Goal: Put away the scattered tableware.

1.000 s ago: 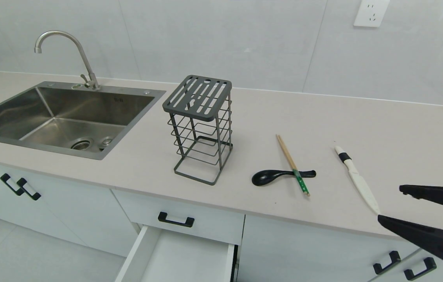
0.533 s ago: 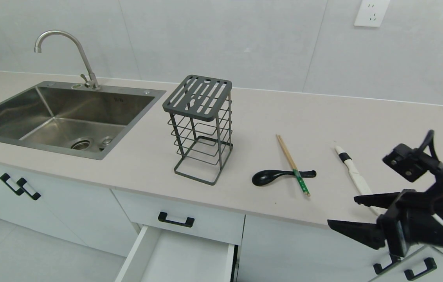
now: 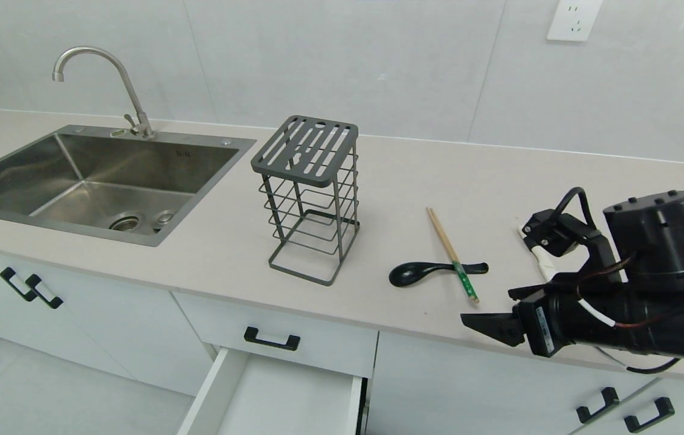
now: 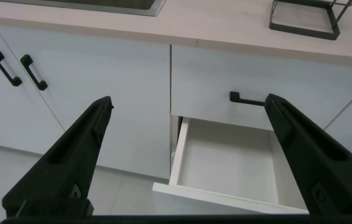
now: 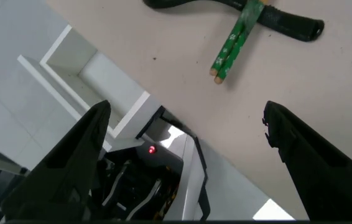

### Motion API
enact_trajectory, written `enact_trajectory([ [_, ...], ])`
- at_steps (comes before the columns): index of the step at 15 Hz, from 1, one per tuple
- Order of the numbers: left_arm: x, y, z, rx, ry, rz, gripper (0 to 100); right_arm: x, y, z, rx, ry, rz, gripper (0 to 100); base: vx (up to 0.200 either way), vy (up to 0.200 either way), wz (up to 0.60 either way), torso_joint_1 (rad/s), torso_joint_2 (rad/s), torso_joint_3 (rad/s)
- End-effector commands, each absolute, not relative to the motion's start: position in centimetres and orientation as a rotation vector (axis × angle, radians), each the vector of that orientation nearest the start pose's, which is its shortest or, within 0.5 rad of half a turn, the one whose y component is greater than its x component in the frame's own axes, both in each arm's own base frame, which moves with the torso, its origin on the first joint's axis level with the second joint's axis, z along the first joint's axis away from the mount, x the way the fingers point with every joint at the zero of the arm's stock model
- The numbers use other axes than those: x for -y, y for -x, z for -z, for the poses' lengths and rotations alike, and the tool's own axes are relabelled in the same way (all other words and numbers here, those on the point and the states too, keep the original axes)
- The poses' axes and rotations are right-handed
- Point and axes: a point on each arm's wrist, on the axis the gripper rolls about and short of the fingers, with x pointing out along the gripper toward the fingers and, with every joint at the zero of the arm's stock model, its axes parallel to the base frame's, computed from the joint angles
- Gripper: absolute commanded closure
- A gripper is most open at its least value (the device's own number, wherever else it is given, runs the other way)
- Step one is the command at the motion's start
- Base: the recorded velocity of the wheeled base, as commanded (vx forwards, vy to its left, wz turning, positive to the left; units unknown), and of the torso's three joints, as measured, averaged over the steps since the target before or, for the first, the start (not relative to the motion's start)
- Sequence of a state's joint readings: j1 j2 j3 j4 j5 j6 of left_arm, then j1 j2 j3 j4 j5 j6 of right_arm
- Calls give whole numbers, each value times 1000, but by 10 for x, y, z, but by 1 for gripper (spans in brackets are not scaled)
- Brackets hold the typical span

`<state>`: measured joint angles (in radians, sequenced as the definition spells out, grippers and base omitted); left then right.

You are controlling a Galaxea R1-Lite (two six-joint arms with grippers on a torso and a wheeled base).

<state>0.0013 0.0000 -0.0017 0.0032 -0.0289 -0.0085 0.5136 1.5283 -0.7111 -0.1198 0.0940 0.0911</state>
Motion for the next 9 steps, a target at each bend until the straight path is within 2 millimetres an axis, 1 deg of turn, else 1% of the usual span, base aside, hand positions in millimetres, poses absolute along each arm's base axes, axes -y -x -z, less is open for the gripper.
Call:
enact_trajectory([
  [1,1,23,-76,-3,9,28,0,-125,-221,-147,-757,81,-504,0,0,0,0,0,0,0],
  [4,1,23,-76,-3,8,28,0,-131,-223,-146,-756,93,-470,0,0,0,0,0,0,0],
  [9,1,23,-76,-3,9,28,0,-142,-241,-139,-771,102,-462,0,0,0,0,0,0,0],
])
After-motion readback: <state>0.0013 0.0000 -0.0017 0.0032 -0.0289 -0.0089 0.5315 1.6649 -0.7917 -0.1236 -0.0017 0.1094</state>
